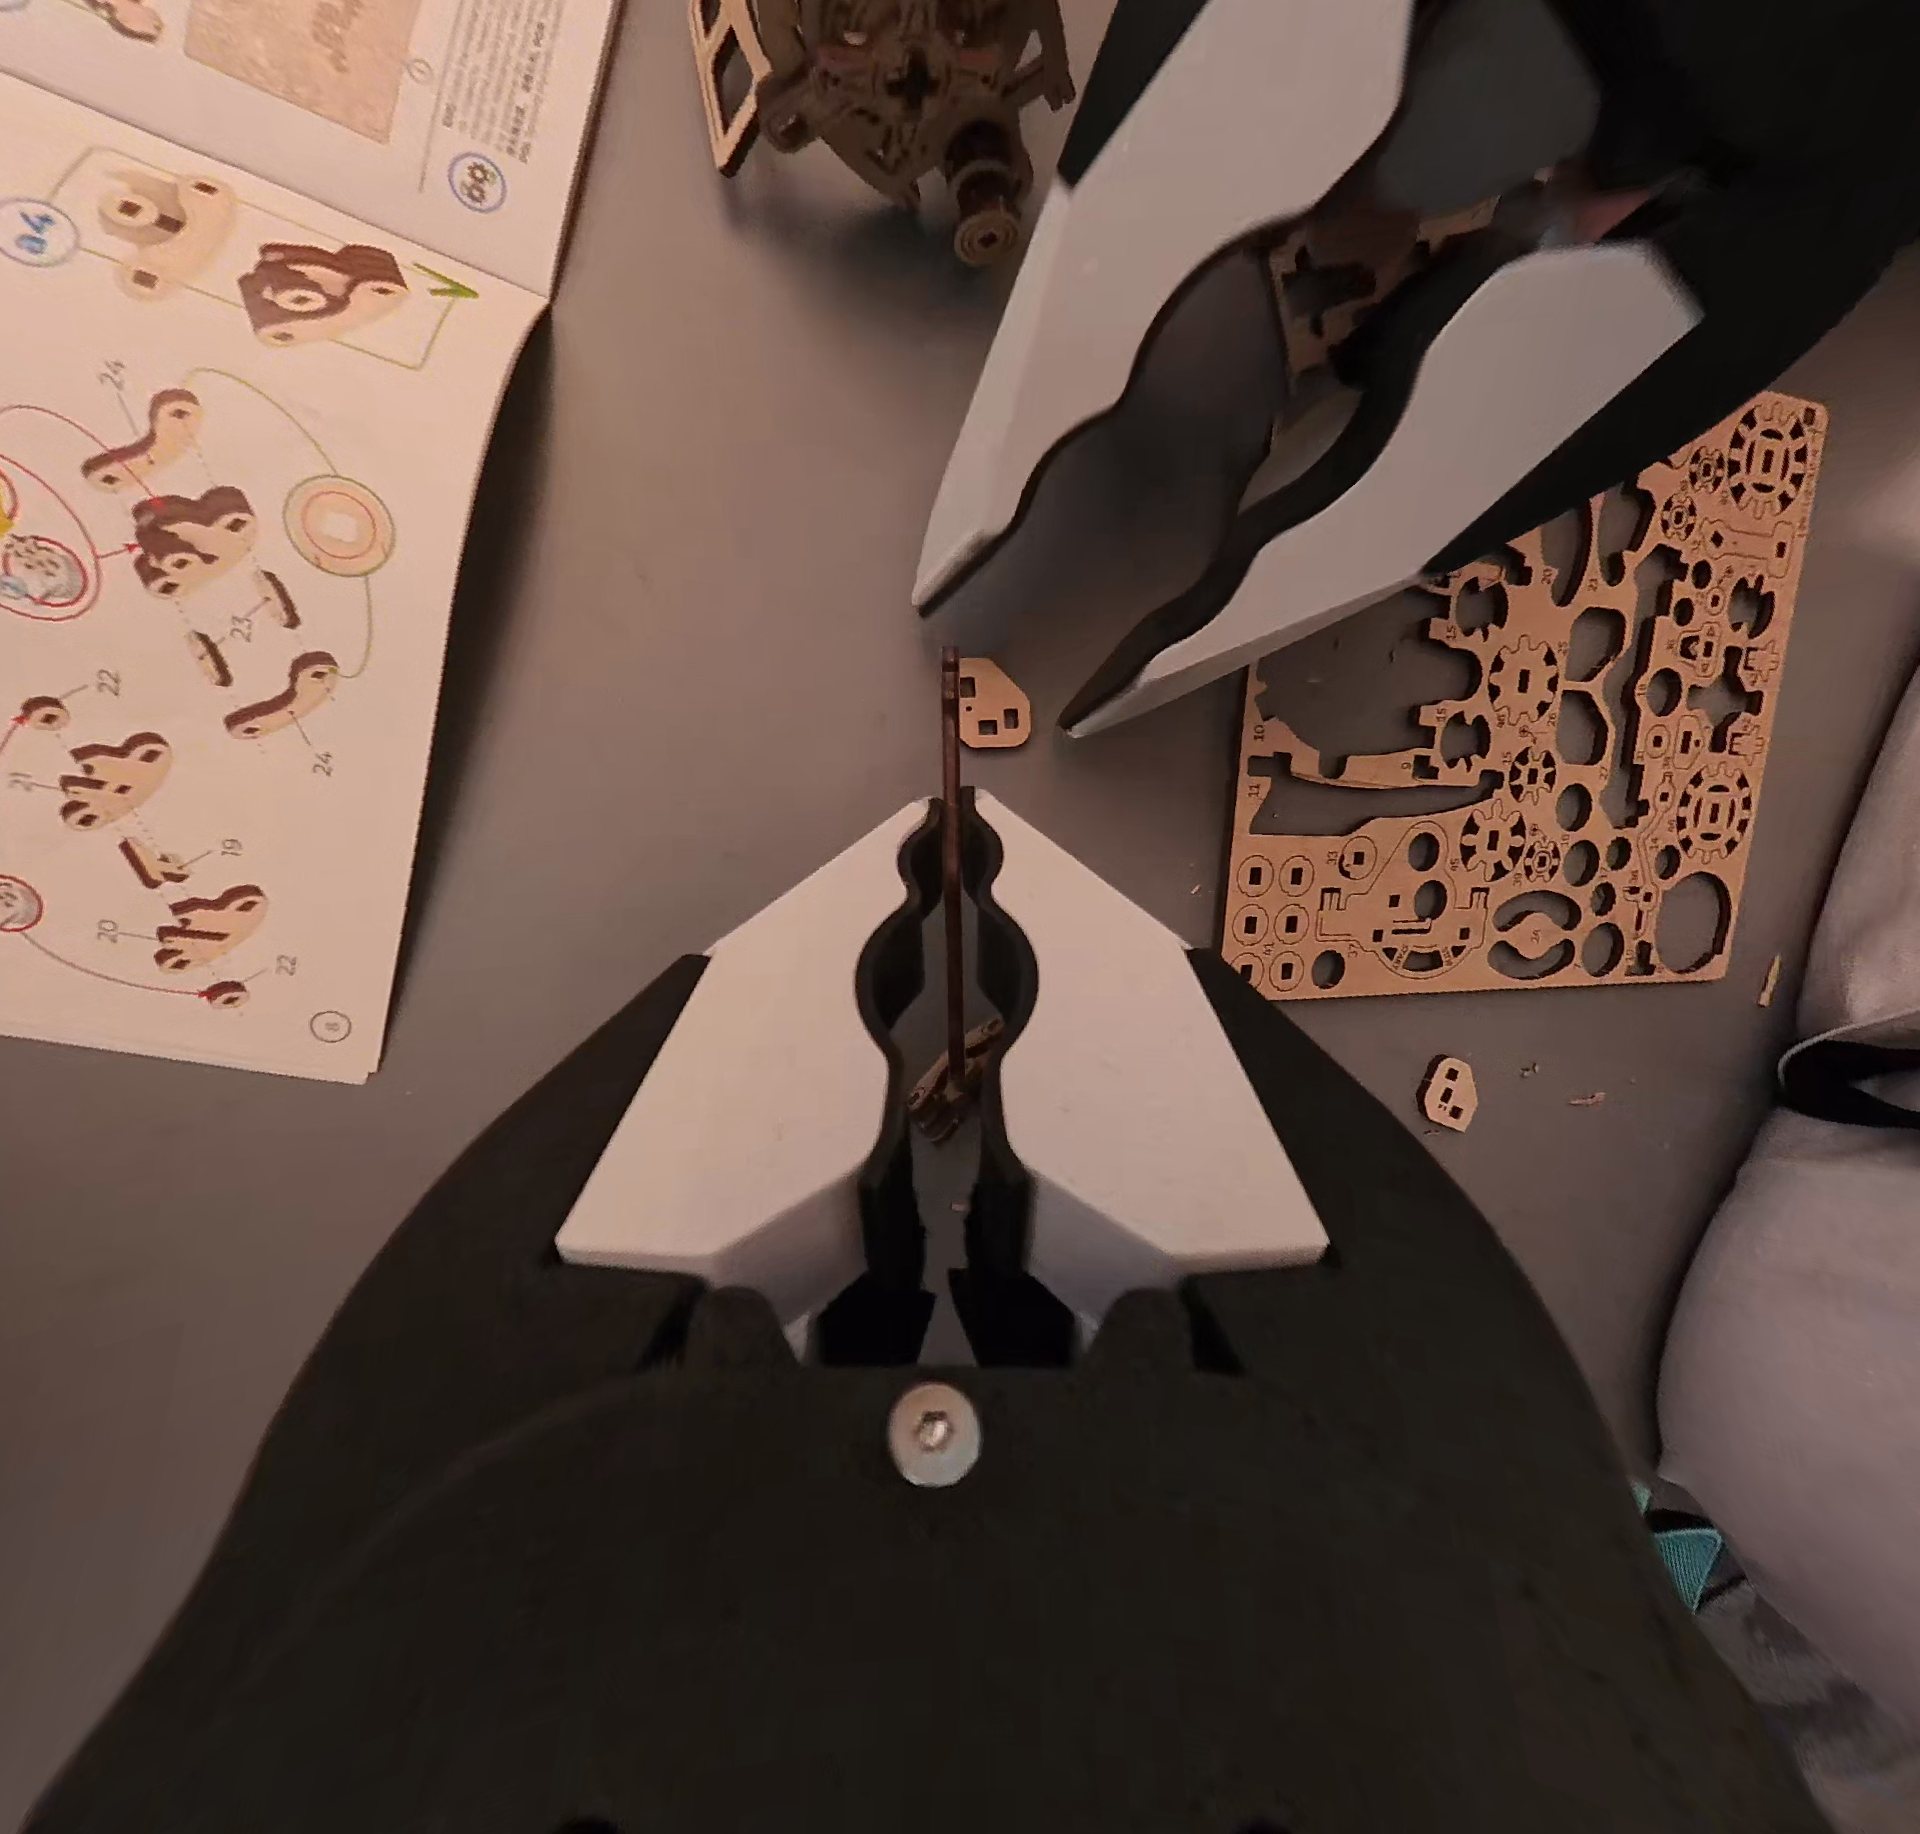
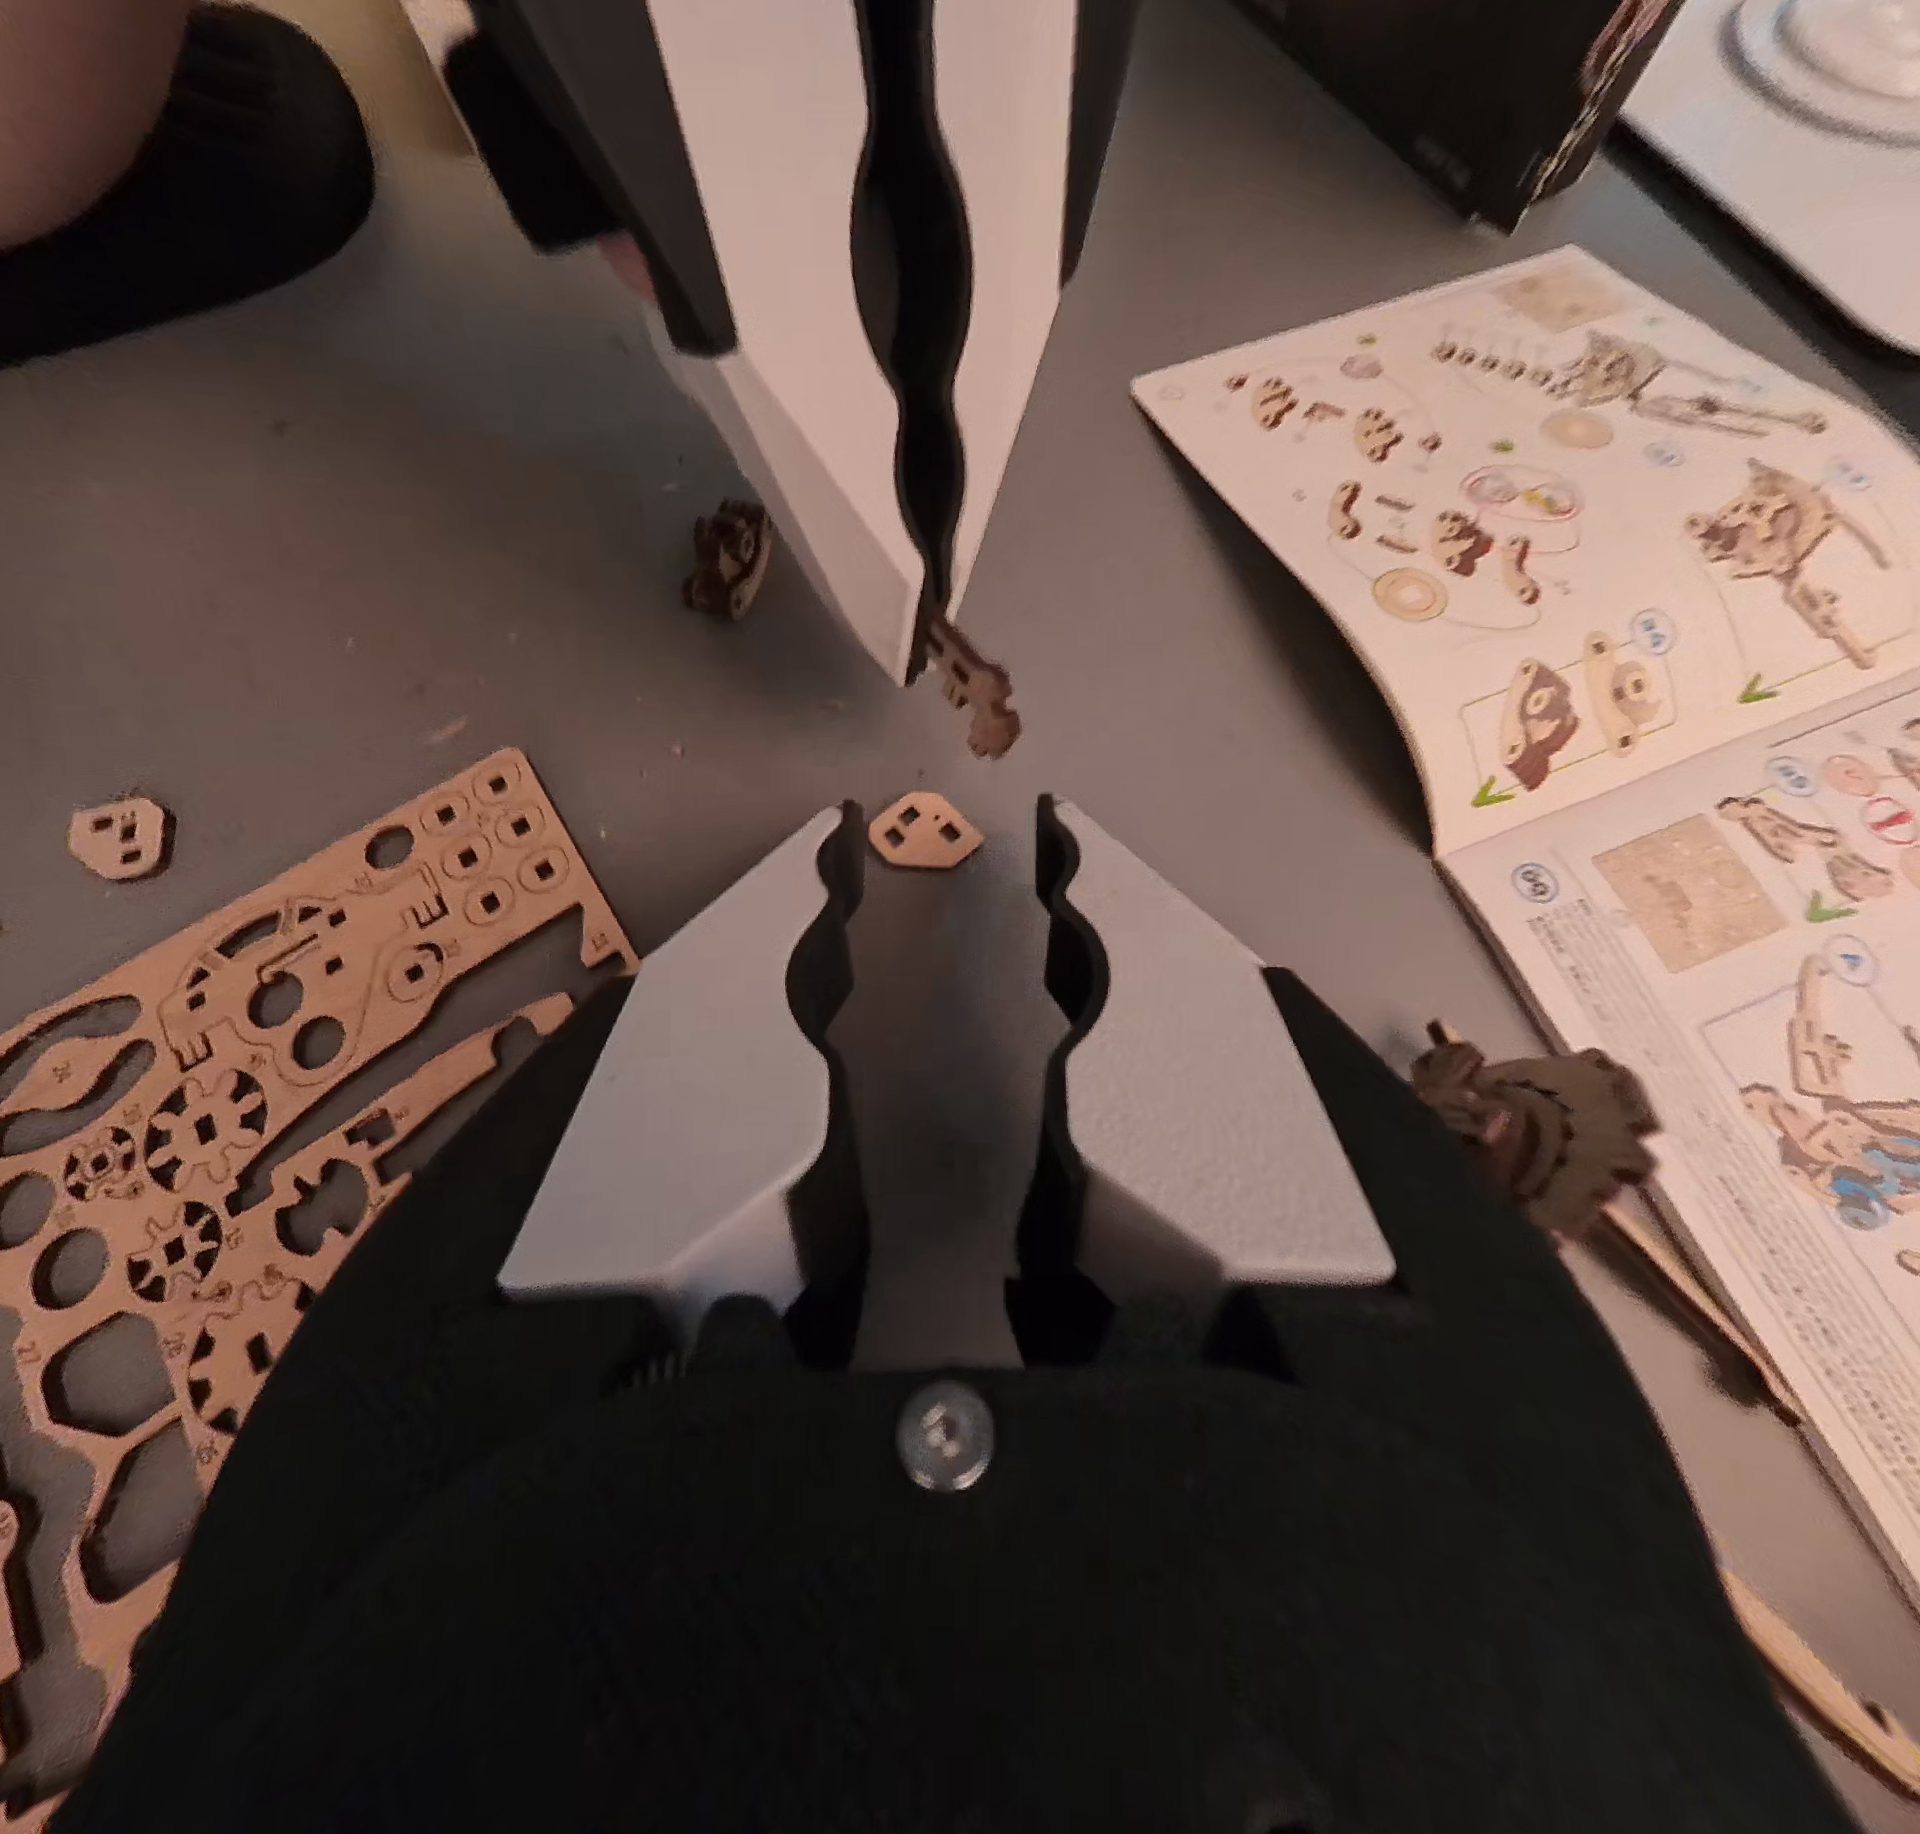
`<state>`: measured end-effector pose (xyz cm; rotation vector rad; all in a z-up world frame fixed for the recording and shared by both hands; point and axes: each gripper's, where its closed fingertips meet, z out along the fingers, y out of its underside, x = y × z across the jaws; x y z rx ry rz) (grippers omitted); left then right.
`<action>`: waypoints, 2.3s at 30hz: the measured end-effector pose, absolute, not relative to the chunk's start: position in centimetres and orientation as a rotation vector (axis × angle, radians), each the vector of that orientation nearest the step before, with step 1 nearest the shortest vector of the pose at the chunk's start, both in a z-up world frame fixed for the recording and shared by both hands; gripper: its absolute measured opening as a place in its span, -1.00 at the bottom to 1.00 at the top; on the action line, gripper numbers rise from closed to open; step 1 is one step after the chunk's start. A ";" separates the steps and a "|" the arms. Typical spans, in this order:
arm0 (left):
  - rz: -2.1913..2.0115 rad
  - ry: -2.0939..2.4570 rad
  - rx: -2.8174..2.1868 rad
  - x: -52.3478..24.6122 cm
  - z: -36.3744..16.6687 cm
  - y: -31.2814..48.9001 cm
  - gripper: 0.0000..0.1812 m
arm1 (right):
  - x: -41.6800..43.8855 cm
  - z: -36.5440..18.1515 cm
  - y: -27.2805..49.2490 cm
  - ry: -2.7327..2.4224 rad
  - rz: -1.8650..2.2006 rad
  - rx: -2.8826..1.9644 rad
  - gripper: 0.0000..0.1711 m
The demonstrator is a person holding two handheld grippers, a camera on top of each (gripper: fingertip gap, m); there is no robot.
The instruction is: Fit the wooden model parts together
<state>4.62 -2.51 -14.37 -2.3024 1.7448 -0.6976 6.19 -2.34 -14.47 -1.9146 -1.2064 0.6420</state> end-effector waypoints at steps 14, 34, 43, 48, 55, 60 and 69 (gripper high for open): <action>-0.705 1.812 -2.269 4.9 -14.5 -3.3 -1.00 | 6.3 -12.2 -1.8 -1.127 0.702 -1.818 -0.67; -0.689 1.820 -2.213 4.9 -13.5 -3.3 -1.00 | 6.6 -11.5 -1.9 -1.093 0.822 -1.804 -0.80; -0.689 1.821 -2.184 4.8 -12.7 -3.3 -1.00 | 6.5 -11.1 -2.2 -1.037 0.961 -1.815 -0.80; -0.695 1.826 -2.171 5.0 -12.6 -3.4 -1.00 | 6.5 -10.8 -2.2 -1.007 1.016 -1.813 -0.80; -0.700 1.839 -2.168 5.2 -12.8 -3.6 -1.00 | 6.2 -11.0 -2.6 -1.014 1.064 -1.831 -0.81; -0.716 1.841 -2.163 5.3 -12.8 -3.7 -1.00 | 6.0 -11.2 -2.9 -1.039 1.061 -1.833 -0.85; -0.767 1.850 -2.137 5.6 -12.4 -4.1 -1.00 | 6.2 -10.7 -2.9 -1.000 1.157 -1.833 -0.95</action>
